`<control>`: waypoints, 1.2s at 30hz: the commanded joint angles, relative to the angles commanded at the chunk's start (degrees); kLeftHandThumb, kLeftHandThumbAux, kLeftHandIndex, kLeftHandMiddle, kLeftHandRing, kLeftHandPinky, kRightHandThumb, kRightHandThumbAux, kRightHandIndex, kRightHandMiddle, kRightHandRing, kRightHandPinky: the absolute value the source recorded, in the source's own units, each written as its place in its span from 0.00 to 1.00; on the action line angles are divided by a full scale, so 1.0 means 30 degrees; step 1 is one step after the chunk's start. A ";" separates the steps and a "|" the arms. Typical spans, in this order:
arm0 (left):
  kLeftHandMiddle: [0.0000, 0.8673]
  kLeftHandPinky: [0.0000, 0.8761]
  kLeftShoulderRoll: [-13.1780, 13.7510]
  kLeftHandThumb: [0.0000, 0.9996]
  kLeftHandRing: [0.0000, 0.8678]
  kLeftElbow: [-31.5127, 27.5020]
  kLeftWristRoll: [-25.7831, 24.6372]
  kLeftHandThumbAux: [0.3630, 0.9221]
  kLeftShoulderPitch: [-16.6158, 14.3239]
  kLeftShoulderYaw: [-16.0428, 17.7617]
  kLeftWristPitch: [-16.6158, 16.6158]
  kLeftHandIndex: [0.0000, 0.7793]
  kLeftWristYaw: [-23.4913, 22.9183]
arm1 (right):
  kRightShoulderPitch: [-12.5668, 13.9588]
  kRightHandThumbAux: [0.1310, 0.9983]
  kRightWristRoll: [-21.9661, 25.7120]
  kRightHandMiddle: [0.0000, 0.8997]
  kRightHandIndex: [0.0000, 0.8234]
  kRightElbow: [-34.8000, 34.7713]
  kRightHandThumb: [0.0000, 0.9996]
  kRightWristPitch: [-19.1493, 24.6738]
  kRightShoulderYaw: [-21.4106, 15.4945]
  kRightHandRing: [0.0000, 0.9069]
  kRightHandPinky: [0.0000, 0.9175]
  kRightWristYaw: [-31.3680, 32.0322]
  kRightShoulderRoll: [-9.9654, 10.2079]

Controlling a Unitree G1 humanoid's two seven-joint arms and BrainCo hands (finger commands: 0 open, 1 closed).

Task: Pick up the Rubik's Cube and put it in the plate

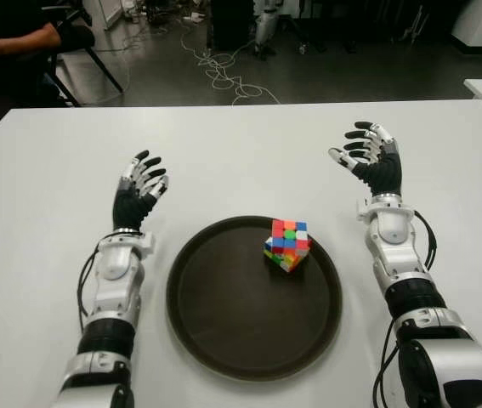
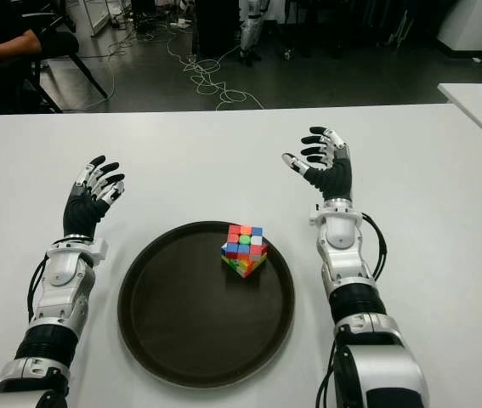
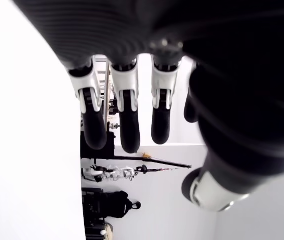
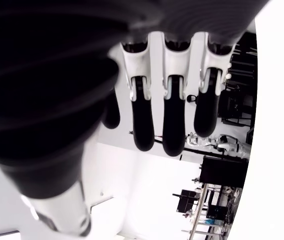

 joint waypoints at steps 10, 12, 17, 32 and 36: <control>0.25 0.28 0.0062 0.18 0.26 0.0126 -0.0009 0.72 0.0021 0.0005 -0.0132 0.18 -0.0097 | -0.0025 0.84 -0.0094 0.44 0.38 0.0074 0.11 -0.0005 0.0055 0.45 0.43 -0.0039 -0.0058; 0.25 0.28 0.0081 0.18 0.26 0.0218 -0.0007 0.73 -0.0007 0.0013 -0.0174 0.18 -0.0113 | -0.0033 0.84 -0.0135 0.44 0.38 0.0099 0.13 -0.0016 0.0079 0.45 0.44 -0.0077 -0.0057; 0.25 0.28 0.0060 0.19 0.26 0.0344 -0.0057 0.74 -0.0029 0.0037 -0.0414 0.19 -0.0170 | -0.0028 0.83 -0.0215 0.44 0.38 0.0102 0.14 -0.0014 0.0118 0.45 0.44 -0.0170 -0.0070; 0.24 0.26 0.0027 0.15 0.25 0.0362 -0.0139 0.73 -0.0079 0.0080 -0.0438 0.17 -0.0354 | -0.0098 0.83 -0.0359 0.44 0.38 0.0239 0.13 -0.0009 0.0175 0.46 0.43 -0.0386 -0.0108; 0.24 0.28 0.0042 0.16 0.26 0.0318 -0.0105 0.73 -0.0061 0.0056 -0.0420 0.17 -0.0358 | -0.0116 0.84 -0.0281 0.44 0.39 0.0302 0.14 -0.0108 0.0133 0.46 0.43 -0.0313 -0.0090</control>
